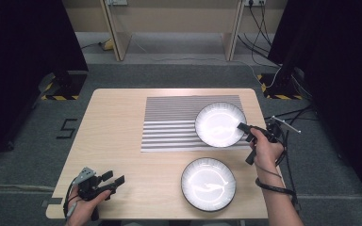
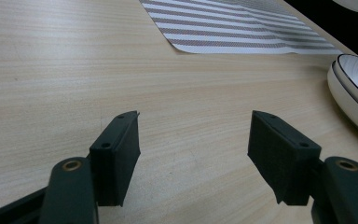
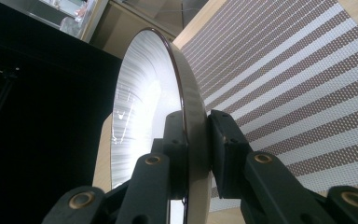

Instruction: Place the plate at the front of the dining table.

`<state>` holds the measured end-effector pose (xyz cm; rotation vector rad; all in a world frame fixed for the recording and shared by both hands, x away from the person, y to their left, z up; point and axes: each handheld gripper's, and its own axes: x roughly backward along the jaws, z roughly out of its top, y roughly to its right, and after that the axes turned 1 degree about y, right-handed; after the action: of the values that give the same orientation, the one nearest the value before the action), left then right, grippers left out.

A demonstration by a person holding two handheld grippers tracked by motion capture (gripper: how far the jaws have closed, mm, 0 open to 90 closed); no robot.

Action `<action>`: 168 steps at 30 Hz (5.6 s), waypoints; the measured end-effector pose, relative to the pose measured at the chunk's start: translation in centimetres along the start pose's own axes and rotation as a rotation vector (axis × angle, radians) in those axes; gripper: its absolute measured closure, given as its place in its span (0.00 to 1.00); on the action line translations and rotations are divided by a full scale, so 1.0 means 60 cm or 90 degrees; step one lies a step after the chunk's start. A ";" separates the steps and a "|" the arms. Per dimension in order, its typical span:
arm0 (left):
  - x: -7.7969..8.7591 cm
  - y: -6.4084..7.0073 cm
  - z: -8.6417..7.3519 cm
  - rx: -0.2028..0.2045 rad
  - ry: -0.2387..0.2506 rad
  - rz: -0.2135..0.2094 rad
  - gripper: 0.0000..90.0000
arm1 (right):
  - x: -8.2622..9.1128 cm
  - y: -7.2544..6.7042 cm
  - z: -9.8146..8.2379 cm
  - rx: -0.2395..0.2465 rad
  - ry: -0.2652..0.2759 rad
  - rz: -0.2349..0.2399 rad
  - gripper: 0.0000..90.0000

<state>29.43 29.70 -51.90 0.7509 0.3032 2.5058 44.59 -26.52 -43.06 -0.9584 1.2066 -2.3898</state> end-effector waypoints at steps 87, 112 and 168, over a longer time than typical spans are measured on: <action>-0.009 -0.002 -0.001 -0.002 -0.009 -0.005 0.37 | -0.131 -0.017 0.052 -0.064 0.018 -0.030 0.85; -0.011 -0.003 -0.001 -0.002 -0.011 -0.007 0.37 | -0.177 -0.022 0.051 -0.080 0.010 -0.041 0.85; -0.012 -0.010 0.000 -0.001 -0.011 -0.007 0.37 | -0.244 -0.015 0.042 -0.083 -0.001 -0.072 0.83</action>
<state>30.20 29.82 -52.40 0.7681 0.2984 2.4883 57.07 -19.79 -47.53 -1.0947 1.3552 -2.4197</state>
